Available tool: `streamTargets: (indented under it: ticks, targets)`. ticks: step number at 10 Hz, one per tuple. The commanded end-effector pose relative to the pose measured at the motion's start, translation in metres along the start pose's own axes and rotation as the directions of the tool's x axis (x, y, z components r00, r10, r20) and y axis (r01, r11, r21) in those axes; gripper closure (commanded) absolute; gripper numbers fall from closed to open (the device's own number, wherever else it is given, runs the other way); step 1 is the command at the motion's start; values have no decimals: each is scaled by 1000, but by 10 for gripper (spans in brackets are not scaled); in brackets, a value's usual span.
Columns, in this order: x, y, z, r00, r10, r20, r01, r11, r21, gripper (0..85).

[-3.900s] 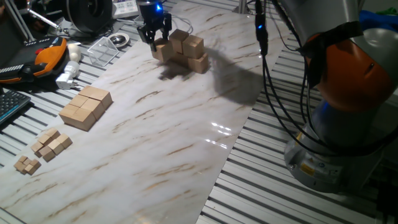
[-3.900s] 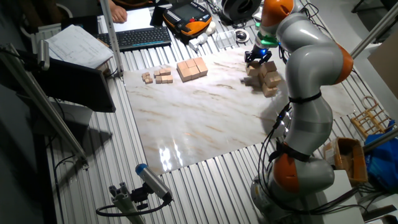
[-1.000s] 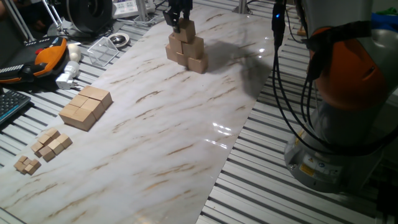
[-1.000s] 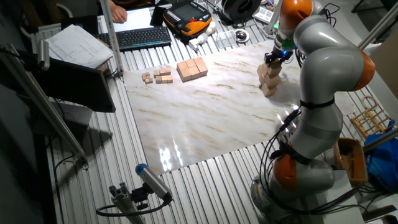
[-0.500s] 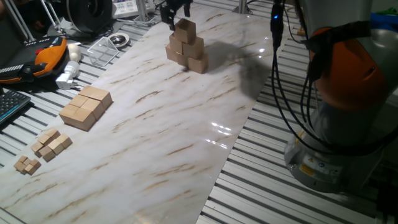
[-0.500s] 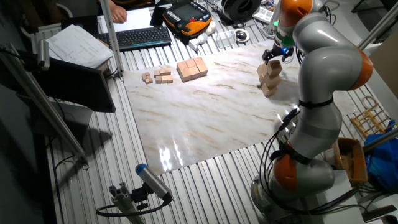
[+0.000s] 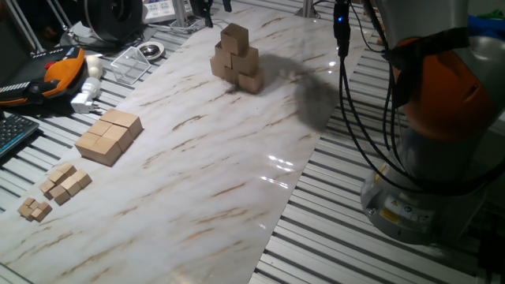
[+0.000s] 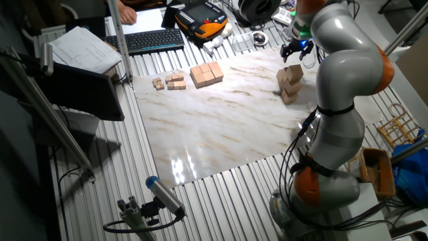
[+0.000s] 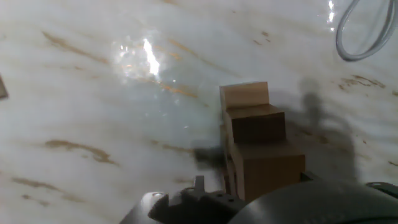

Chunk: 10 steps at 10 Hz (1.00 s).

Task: Stack the blocks into a pyramid shape

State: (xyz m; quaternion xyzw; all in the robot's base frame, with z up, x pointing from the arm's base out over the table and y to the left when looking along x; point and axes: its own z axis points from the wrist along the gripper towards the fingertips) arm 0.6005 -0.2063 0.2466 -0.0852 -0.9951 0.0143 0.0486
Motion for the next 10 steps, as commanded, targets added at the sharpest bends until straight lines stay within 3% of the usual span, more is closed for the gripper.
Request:
streamTargets:
  ticks: [1,10]
  targets:
    - [1,0,-1,1000,-11,-4,11,1000,-16,850]
    - [3,-3,-2,1000,-29,5,29,1000,2,850]
